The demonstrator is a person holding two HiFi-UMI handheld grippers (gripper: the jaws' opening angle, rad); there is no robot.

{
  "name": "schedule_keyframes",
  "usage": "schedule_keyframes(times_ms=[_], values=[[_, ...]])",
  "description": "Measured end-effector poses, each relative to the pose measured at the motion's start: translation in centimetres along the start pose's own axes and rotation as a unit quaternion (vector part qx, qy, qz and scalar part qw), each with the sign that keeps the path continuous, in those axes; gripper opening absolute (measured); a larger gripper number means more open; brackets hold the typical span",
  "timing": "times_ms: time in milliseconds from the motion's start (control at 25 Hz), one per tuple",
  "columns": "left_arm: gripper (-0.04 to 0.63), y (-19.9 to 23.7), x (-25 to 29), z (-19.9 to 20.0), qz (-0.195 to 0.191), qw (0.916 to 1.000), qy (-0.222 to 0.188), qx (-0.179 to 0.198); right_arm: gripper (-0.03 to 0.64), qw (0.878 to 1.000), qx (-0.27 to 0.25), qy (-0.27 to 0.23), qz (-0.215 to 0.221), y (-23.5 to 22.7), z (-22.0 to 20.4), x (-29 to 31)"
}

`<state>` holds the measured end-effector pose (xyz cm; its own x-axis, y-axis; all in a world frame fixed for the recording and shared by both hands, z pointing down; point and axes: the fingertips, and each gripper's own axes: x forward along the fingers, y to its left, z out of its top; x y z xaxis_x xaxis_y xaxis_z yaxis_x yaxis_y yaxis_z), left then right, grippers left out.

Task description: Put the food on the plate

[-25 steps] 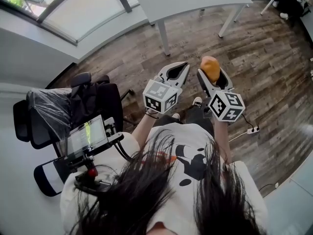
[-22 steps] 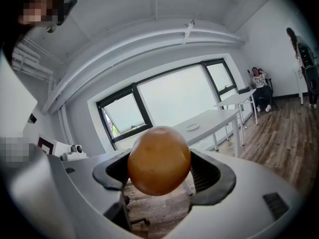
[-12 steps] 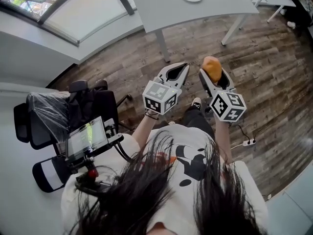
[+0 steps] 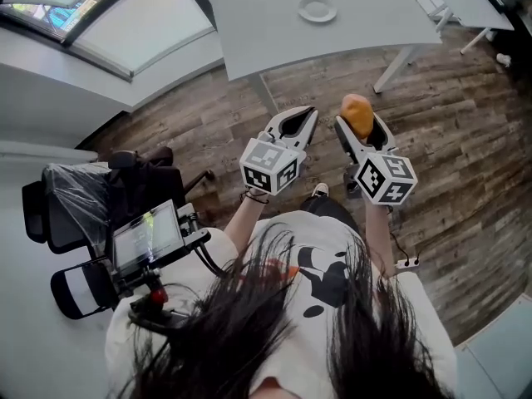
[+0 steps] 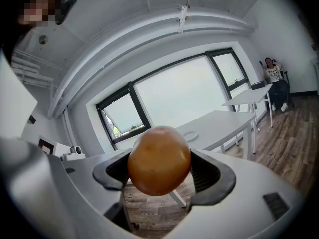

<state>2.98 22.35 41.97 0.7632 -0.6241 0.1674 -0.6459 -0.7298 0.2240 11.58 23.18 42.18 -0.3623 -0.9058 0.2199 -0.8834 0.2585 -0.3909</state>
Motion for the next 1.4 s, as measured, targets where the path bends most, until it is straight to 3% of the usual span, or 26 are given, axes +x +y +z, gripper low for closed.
schedule_keyframes(times_ms=[120, 360, 800, 1080, 1400], values=[[0.011, 0.2, 1.6, 0.5, 0.005, 1.0000, -0.006, 0.002, 0.362, 1.000, 0.001, 0.001, 0.001, -1.5, 0.7, 0.6], [0.011, 0.1, 9.8, 0.7, 0.023, 0.9997, 0.010, 0.006, 0.362, 1.000, 0.026, 0.003, 0.008, -9.7, 3.4, 2.9], [0.011, 1.0, 12.9, 0.2, 0.021, 0.9991, 0.036, 0.010, 0.362, 0.999, 0.050, 0.005, 0.015, -12.4, 4.1, 5.6], [0.011, 4.8, 17.2, 1.5, 0.008, 0.9992, 0.036, 0.016, 0.362, 0.999, 0.053, 0.002, 0.002, -14.7, 5.5, 10.0], [0.011, 12.1, 24.3, 5.2, -0.016, 0.9987, 0.044, 0.019, 0.362, 0.998, 0.057, 0.003, -0.012, -17.0, 9.4, 18.7]])
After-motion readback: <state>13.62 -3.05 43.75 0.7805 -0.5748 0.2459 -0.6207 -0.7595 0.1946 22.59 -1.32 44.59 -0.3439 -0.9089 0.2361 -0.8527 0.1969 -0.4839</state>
